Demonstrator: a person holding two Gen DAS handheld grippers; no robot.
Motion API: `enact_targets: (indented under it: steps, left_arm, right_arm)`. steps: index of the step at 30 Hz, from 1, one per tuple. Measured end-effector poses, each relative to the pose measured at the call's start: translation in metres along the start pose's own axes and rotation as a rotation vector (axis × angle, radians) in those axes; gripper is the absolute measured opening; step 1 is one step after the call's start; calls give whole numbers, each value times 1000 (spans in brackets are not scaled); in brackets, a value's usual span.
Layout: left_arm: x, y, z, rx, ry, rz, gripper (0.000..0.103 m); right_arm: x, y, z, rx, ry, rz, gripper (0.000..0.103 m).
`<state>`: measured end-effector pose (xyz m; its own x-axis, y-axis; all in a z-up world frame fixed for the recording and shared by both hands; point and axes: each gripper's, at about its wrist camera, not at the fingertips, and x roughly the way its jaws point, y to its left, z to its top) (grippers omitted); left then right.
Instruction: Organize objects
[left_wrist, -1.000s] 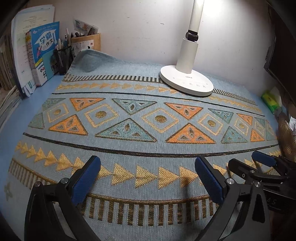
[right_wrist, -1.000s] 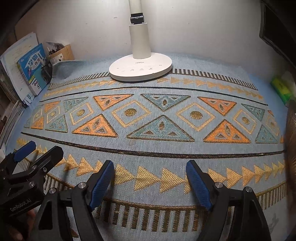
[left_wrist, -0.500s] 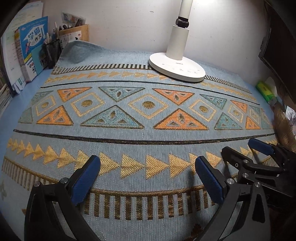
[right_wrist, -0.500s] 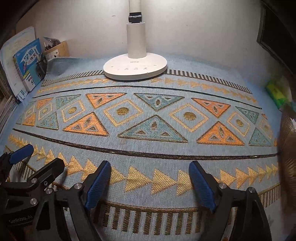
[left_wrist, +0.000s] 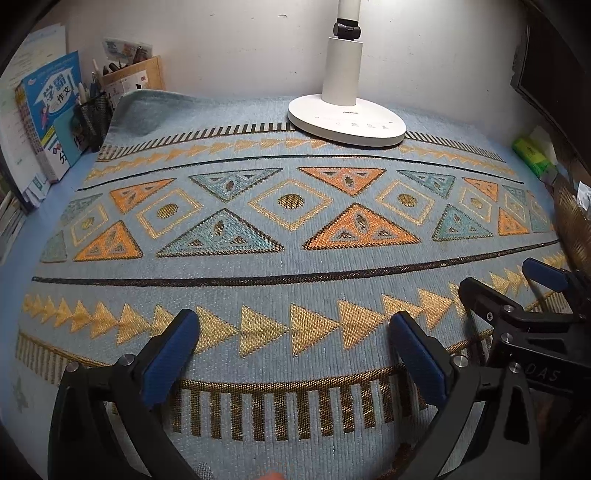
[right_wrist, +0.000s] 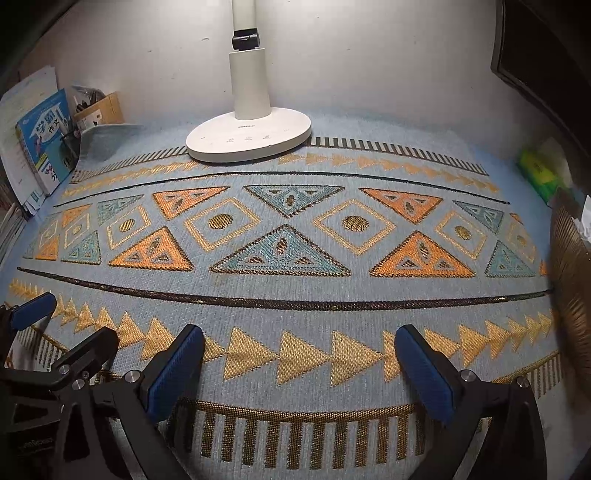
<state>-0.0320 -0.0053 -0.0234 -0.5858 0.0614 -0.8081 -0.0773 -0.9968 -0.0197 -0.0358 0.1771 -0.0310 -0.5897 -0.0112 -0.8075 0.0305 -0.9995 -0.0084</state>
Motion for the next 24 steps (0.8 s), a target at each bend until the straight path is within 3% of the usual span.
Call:
enact_targets:
  steps: [24]
  left_arm:
    - [-1, -4, 2, 13, 3, 8, 103]
  right_arm:
    - [0, -1, 3, -21, 1, 16, 103]
